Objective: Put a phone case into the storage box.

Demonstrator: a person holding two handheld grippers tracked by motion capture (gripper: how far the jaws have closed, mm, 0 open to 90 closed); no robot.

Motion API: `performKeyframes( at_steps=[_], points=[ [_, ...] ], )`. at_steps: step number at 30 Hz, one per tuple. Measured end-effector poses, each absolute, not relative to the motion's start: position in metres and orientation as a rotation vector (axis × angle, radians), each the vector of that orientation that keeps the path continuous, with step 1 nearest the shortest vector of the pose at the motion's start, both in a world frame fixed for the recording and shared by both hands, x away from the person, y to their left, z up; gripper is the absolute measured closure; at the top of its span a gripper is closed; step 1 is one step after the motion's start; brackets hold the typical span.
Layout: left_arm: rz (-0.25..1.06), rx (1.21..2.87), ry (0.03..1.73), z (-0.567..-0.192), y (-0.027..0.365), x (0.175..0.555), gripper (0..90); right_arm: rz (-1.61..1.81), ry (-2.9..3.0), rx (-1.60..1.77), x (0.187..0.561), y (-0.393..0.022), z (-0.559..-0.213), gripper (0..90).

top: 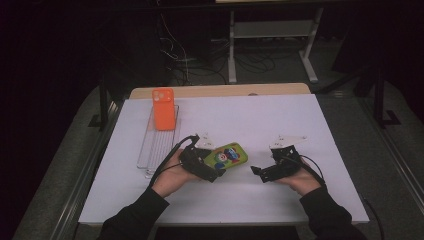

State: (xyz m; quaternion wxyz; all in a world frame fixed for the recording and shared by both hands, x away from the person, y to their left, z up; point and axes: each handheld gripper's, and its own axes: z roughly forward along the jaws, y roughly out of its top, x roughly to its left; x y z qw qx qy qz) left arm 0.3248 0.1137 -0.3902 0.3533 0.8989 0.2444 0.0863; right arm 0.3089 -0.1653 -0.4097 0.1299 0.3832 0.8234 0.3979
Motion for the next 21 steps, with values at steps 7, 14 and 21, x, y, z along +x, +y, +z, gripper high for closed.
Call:
performKeyframes(
  at_steps=[7, 14, 21],
  points=[
    [0.224, 2.325, 0.652, -0.39, 0.111, 0.324, 15.2, 1.149, 2.375, 1.108, 0.308, -0.161, -0.419, 0.0],
    [0.214, 2.309, 0.663, -0.391, 0.112, 0.324, 15.2, 1.036, 2.339, 0.915, 0.303, -0.154, -0.419, 0.0],
    [0.21, 2.308, 0.662, -0.39, 0.113, 0.325, 15.2, 0.935, 2.295, 0.771, 0.296, -0.145, -0.418, 0.0]
  ],
)
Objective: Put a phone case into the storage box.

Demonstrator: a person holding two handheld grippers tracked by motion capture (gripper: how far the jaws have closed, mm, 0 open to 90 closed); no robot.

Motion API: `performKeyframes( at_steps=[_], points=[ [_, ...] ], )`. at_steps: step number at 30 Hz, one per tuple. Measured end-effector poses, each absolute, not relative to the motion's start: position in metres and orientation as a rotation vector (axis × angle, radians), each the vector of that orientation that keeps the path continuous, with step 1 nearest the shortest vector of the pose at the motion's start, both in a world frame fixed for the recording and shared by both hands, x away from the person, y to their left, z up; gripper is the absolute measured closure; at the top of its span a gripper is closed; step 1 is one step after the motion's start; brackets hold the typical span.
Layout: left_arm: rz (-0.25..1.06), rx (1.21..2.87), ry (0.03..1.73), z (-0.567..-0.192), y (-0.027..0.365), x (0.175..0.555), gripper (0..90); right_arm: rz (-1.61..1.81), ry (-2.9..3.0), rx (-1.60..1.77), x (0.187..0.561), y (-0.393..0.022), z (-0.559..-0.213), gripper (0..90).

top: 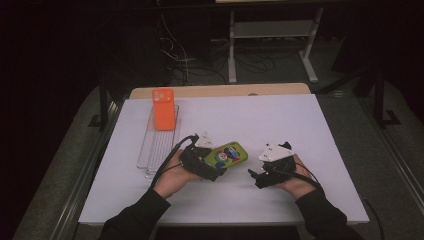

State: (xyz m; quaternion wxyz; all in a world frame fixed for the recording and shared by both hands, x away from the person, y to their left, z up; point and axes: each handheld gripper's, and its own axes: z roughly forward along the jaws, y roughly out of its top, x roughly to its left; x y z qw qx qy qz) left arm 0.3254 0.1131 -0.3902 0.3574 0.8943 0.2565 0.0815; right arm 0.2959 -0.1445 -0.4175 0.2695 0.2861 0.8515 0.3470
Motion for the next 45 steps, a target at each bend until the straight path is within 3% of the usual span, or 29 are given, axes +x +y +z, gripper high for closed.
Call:
performKeyframes(
  at_steps=[27, 37, 45],
  points=[
    [0.191, 2.297, 0.671, -0.39, 0.114, 0.326, 15.3, 0.437, 1.981, 0.044, 0.274, -0.114, -0.429, 0.6],
    [0.193, 2.299, 0.667, -0.389, 0.115, 0.327, 15.3, 0.454, 1.906, -0.056, 0.265, -0.1, -0.434, 14.4],
    [0.179, 2.296, 0.664, -0.39, 0.114, 0.326, 15.4, 0.444, 1.848, -0.135, 0.259, -0.086, -0.436, 37.6]
  ],
)
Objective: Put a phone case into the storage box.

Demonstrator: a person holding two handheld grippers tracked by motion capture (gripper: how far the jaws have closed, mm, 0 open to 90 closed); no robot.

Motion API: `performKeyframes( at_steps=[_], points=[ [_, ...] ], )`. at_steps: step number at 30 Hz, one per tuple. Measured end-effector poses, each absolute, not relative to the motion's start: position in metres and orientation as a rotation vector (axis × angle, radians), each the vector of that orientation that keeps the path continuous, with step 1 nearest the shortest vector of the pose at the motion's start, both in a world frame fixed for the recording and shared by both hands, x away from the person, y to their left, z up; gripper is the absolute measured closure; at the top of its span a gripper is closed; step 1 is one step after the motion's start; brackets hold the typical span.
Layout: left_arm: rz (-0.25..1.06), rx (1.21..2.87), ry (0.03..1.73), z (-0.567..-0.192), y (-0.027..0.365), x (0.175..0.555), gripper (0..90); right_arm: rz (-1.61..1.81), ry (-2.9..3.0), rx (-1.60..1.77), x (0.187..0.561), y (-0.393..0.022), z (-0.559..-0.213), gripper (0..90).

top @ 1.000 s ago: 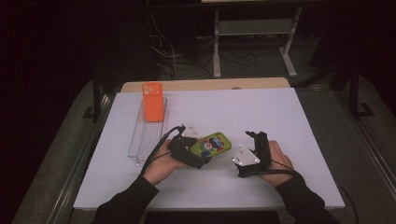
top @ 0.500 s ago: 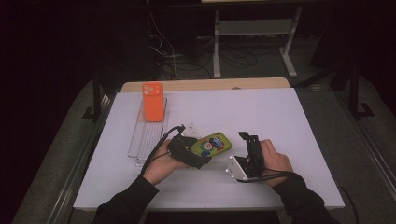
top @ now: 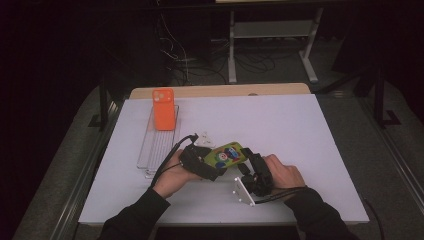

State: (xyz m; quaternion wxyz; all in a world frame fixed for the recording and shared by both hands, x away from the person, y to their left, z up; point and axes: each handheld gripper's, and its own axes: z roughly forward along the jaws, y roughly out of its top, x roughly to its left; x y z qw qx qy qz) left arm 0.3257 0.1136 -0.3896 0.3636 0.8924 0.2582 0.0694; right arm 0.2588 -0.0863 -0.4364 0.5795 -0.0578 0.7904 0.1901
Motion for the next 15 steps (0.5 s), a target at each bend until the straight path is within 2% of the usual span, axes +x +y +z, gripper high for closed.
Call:
performKeyframes(
  at_steps=[7, 15],
  points=[
    [0.17, 2.3, 0.661, -0.3906, 0.1129, 0.3257, 15.4, 0.414, 1.848, -0.17, 0.2568, -0.0803, -0.4407, 56.0],
    [0.16, 2.308, 0.643, -0.3907, 0.1121, 0.3249, 15.3, 0.407, 1.83, -0.208, 0.2546, -0.0771, -0.4443, 69.0]
  ],
)
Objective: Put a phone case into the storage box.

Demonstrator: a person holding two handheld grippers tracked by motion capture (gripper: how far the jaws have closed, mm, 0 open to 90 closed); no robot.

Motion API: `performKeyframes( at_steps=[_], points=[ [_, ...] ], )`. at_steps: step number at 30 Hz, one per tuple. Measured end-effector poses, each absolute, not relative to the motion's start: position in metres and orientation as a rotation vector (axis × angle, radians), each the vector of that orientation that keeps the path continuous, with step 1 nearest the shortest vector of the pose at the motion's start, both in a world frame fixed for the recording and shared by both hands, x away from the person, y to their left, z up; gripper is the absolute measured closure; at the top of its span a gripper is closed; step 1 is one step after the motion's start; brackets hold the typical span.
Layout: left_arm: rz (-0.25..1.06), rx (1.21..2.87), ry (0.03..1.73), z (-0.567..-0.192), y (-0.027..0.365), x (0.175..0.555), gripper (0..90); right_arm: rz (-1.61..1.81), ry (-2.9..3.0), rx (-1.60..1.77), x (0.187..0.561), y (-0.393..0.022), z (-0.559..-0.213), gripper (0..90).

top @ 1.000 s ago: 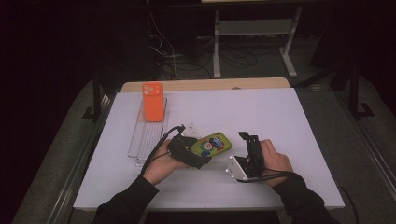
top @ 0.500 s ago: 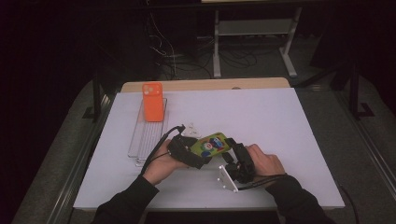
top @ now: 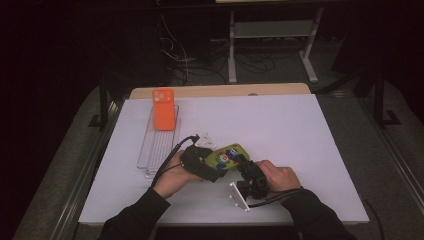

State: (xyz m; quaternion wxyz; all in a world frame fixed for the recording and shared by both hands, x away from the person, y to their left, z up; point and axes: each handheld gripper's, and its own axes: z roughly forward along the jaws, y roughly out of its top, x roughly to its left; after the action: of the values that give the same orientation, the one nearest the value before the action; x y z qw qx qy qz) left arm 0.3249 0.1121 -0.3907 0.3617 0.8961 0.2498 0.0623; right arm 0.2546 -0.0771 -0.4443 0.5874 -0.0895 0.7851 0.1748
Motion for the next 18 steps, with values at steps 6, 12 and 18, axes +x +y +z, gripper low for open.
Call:
performKeyframes(
  at_steps=[6, 12, 18],
  points=[
    [0.162, 2.312, 0.636, -0.3907, 0.1124, 0.3251, 15.3, 0.401, 1.831, -0.221, 0.2545, -0.0764, -0.4456, 75.1],
    [0.17, 2.316, 0.633, -0.3925, 0.1114, 0.3254, 14.4, 0.382, 1.852, -0.223, 0.2548, -0.0751, -0.4459, 76.1],
    [0.204, 2.295, 0.624, -0.3928, 0.1118, 0.3243, 5.5, 0.393, 1.841, -0.215, 0.2541, -0.0757, -0.4441, 76.5]
  ],
)
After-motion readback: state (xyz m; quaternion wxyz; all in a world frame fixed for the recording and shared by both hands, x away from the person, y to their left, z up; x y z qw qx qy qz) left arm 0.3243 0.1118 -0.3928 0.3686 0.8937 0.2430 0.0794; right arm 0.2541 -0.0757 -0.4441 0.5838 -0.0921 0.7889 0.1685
